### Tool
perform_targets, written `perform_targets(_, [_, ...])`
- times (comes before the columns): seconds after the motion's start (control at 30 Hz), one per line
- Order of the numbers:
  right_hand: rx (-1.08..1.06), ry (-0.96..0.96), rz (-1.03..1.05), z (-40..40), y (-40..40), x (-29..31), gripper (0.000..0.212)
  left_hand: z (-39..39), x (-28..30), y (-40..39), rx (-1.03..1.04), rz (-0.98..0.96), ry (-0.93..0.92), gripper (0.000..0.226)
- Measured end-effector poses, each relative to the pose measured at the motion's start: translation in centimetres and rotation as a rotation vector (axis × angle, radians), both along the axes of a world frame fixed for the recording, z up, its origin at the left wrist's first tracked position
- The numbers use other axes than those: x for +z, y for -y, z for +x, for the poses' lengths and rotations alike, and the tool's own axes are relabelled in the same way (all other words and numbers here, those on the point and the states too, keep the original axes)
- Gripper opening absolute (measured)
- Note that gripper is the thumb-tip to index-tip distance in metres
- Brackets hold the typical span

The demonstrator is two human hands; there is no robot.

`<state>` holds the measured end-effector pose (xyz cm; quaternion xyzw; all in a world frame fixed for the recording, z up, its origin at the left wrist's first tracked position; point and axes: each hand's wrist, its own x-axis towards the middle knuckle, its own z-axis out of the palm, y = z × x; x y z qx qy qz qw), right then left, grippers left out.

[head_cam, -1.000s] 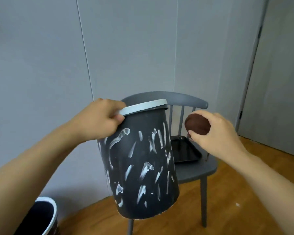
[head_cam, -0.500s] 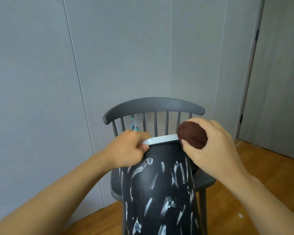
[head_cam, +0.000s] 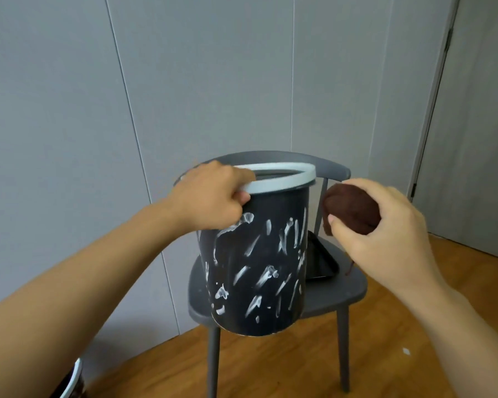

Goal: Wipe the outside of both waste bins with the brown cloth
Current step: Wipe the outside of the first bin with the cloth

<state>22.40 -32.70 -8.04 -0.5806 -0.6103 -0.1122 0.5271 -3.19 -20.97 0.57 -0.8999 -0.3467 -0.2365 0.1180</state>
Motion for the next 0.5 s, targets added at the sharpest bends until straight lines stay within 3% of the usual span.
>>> perform_targets(0.23, [-0.008, 0.015, -0.024, 0.1, -1.1, -0.2, 0.057, -0.3, -0.9, -1.6, 0.07, 0.025, -0.001, 0.02])
perform_targets(0.37, [-0.019, 0.006, -0.01, 0.5, -1.0, -0.3, 0.058, -1.3, 0.8, -0.7, 0.027, 0.019, 0.102, 0.003])
perform_targets(0.5, [-0.004, -0.003, 0.016, 0.4, -0.5, 0.1, 0.056, -1.1, 2.0, 0.7, -0.019, -0.004, 0.135, 0.006])
